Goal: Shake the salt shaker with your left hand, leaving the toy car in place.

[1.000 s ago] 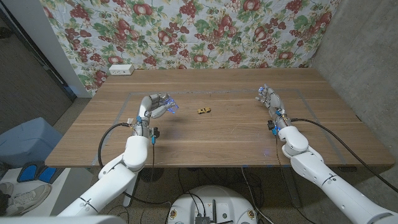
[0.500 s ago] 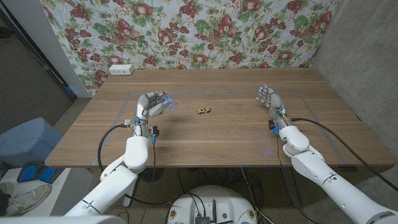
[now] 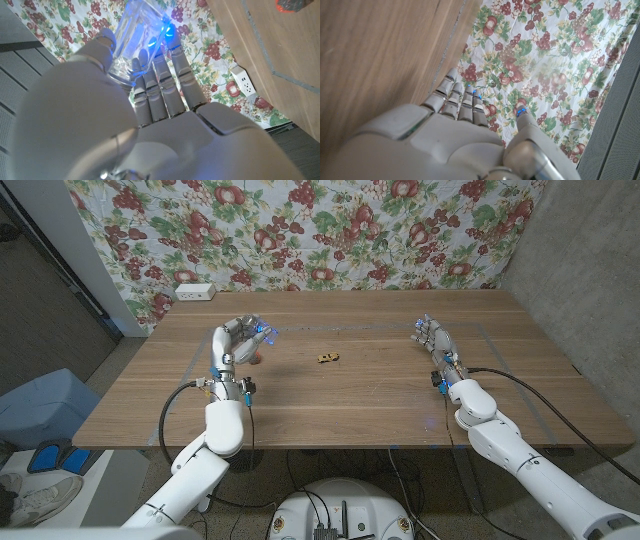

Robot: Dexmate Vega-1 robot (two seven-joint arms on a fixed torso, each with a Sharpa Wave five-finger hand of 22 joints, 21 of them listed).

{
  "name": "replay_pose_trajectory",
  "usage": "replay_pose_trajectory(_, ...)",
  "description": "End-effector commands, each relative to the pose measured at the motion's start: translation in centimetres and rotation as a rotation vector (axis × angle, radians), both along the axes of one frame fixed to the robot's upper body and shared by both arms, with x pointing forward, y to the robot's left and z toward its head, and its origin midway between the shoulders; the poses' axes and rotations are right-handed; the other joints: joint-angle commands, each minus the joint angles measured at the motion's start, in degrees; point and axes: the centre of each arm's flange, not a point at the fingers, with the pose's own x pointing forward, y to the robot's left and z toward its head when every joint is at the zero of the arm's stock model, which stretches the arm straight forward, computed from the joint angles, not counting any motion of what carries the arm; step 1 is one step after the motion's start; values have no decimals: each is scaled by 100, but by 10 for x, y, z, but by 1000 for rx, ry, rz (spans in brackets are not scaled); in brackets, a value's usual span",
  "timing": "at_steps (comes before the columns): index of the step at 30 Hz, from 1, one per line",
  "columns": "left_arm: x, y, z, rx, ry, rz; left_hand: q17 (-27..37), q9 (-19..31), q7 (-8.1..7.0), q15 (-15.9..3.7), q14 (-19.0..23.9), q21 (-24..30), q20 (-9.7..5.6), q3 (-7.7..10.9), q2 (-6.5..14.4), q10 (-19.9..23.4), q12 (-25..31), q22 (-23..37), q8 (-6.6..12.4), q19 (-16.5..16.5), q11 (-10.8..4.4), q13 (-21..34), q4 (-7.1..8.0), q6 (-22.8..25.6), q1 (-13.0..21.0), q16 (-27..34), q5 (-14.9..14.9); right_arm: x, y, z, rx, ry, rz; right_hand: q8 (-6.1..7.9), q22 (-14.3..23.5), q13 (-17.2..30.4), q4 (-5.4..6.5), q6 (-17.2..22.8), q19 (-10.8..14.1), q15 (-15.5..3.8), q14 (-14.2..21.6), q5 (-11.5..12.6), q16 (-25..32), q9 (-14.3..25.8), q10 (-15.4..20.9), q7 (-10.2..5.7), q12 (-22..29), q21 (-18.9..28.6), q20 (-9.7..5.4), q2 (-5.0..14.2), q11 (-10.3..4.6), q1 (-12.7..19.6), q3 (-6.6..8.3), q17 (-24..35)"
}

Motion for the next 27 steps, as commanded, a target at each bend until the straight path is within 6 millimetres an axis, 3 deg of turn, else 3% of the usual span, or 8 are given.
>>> replay_pose_trajectory(1, -6, -6, 4, -33, -91, 6, 27, 17, -256, -1051, 659, 106, -1245, 101, 1171, 321, -27, 299, -7, 870, -380, 24, 16, 589, 1147, -11, 48, 4, -1, 1, 7, 1, 0, -1, 14, 13, -10, 42, 48, 15, 36, 6, 15, 10, 27, 0, -19, -14, 8, -4, 7, -28, -8, -6)
replay_pose_trajectory(13, -3, -8, 6, -5, -44, 11, 28, 17, -265, -1051, 668, 164, -1254, 80, 1170, 331, -41, 301, -29, 848, -377, 24, 19, 599, 1145, -20, 47, 2, -3, 0, 2, -2, -6, 0, 15, 13, -11, 45, 61, 28, 40, 7, 15, 10, 30, -3, -19, -44, 10, -2, 10, -34, -9, -12)
replay_pose_trajectory(27, 7, -10, 17, 153, 243, -9, 30, 17, -267, -1052, 690, 230, -1253, 61, 1161, 346, -52, 301, -42, 841, -385, 23, 13, 627, 1151, -22, 45, -4, -4, -2, 7, -12, -10, -2, 16, 13, -14, 41, 75, 19, 39, 7, 12, 10, 29, -4, -20, -86, 9, -1, 6, -40, -11, -19)
